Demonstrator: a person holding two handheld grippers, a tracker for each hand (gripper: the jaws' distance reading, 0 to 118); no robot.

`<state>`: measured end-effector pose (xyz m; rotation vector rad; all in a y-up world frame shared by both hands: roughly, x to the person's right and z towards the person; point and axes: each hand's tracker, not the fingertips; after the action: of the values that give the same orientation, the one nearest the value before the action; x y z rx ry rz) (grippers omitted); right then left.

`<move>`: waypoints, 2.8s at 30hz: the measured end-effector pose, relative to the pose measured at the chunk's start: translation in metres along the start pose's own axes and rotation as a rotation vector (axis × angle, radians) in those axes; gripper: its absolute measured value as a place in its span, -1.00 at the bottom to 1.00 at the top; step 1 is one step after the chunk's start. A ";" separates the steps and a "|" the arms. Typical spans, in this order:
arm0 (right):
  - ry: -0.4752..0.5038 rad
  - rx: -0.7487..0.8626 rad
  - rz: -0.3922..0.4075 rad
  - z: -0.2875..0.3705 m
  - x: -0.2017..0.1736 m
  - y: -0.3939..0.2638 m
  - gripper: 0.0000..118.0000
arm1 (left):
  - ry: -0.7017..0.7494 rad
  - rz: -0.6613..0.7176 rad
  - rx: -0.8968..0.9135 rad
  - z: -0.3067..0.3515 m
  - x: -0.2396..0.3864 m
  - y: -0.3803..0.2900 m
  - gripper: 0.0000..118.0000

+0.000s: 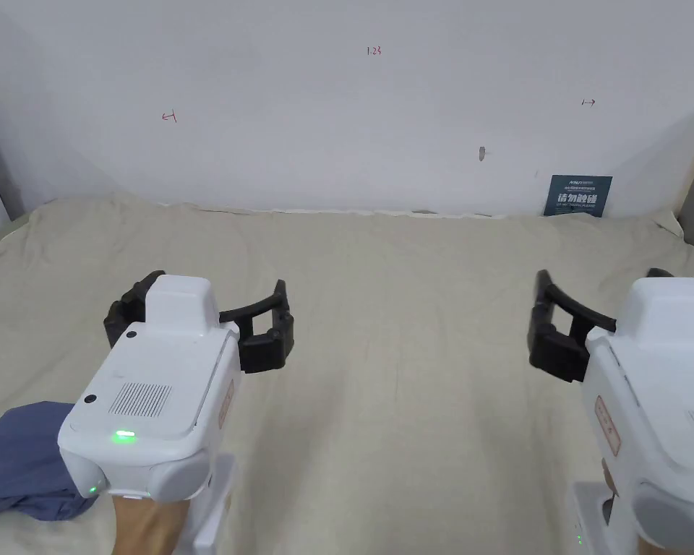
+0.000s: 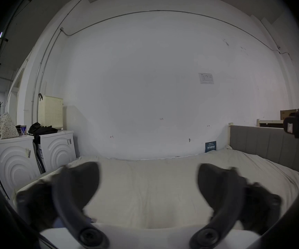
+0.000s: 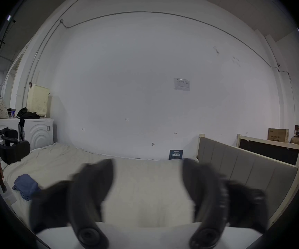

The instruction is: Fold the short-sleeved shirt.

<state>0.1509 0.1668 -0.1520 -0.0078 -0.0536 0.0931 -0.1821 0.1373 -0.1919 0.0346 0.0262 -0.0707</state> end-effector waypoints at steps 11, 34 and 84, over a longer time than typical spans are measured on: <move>-0.003 0.002 -0.003 -0.001 -0.003 -0.003 1.00 | 0.012 0.004 0.015 0.002 0.000 -0.001 1.00; 0.000 0.012 0.001 0.002 -0.005 -0.001 1.00 | 0.025 0.003 0.028 0.001 -0.004 -0.006 1.00; -0.140 -0.436 -0.194 -0.014 -0.009 0.023 1.00 | 0.027 0.002 0.049 0.003 -0.006 -0.005 1.00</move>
<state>0.1401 0.1885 -0.1671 -0.4308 -0.2137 -0.1133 -0.1888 0.1329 -0.1891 0.0843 0.0517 -0.0693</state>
